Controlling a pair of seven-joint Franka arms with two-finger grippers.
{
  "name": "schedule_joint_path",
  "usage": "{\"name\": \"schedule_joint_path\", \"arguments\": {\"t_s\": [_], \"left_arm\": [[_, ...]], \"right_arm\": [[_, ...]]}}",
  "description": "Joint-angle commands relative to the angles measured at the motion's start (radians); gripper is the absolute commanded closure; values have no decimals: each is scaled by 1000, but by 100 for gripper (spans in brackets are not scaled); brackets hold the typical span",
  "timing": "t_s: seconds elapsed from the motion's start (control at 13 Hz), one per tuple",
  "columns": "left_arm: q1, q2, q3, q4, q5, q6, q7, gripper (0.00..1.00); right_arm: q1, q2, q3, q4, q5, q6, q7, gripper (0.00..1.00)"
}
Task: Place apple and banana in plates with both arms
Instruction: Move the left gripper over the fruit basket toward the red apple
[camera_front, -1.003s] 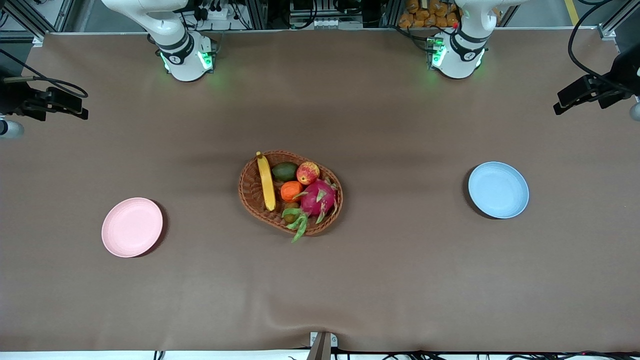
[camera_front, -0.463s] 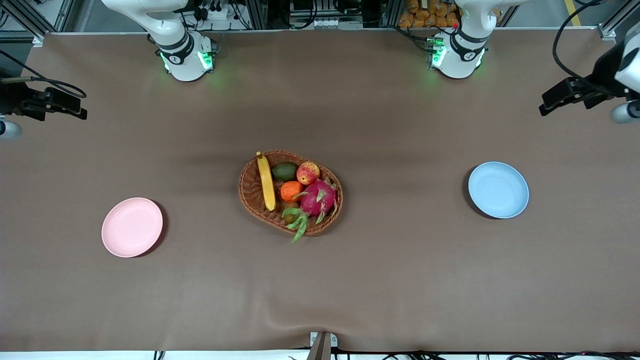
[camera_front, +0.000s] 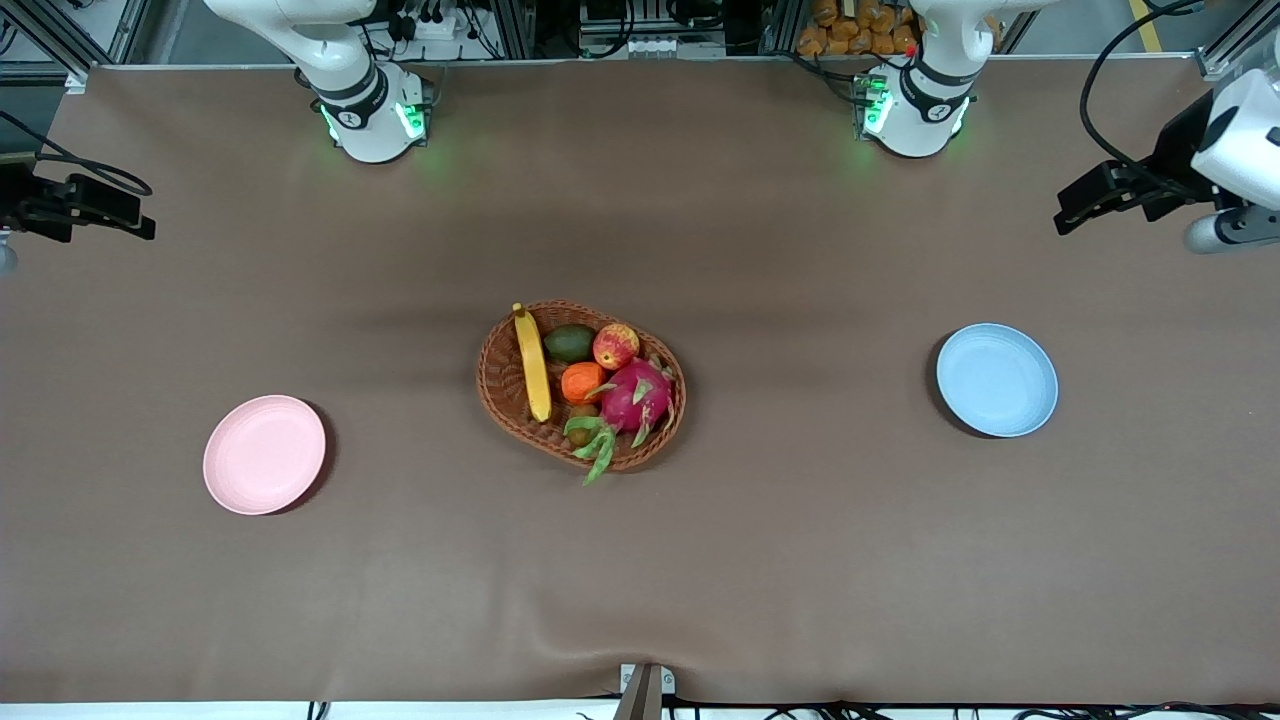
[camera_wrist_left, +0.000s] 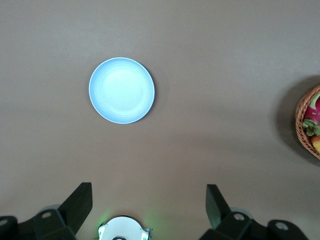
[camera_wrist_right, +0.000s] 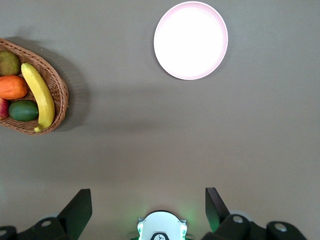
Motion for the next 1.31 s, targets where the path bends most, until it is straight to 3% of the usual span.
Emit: {"name": "schedule_joint_path", "arguments": {"t_s": [0.0, 0.31, 1.23], "left_arm": [[-2, 0, -16, 3, 0, -10, -35, 0], [-4, 3, -31, 3, 0, -8, -53, 0], [-24, 20, -57, 4, 0, -4, -53, 0]], "right_arm": [[-12, 11, 6, 31, -1, -5, -16, 0], [-32, 11, 4, 32, -1, 54, -19, 0], [-78, -3, 6, 31, -1, 48, -14, 0]]}}
